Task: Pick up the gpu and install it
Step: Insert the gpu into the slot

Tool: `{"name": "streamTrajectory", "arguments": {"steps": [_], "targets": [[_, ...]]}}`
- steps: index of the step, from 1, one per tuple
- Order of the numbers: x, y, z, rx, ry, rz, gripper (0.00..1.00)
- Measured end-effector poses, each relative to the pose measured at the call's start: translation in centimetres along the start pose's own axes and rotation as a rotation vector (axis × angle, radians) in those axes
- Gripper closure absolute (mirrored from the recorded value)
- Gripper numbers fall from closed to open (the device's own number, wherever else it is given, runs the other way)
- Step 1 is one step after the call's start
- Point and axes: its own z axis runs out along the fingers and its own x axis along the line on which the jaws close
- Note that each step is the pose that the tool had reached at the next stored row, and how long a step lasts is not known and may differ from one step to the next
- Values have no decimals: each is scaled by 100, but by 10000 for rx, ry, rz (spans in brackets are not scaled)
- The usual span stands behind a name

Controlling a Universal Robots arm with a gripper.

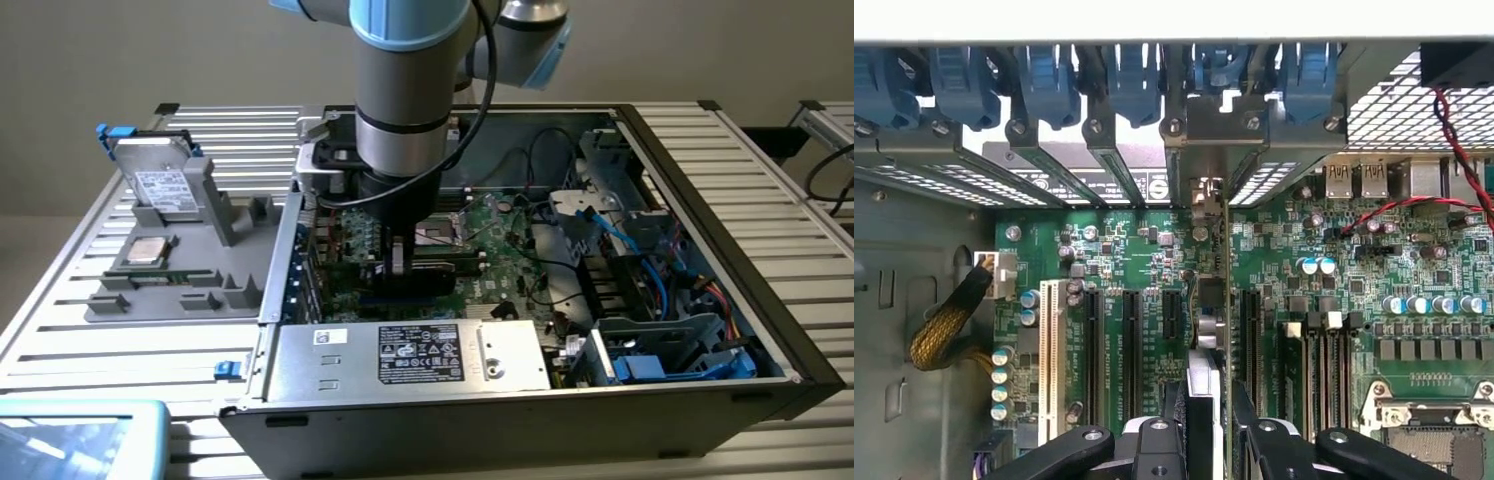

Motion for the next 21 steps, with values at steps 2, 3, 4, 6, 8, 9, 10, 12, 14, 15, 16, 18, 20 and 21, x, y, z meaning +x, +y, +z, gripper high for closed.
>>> {"name": "streamTrajectory", "arguments": {"steps": [2,3,4,6,8,9,10,12,14,15,16,18,20,21], "targets": [[0,1,5,-1,0,0,72],[0,1,6,-1,0,-1,72],[0,1,8,-1,0,0,72],[0,1,13,-1,1,0,72],[0,1,19,-2,2,1,72],[0,1,22,-2,1,1,72],[0,1,25,-2,2,0,72],[0,1,26,-2,2,1,72],[0,1,27,-1,0,0,72],[0,1,27,-1,0,0,72],[0,1,27,-1,0,1,72],[0,1,27,-1,-1,1,72],[0,3,31,-1,1,0,72],[0,3,33,-1,1,0,72]]}}
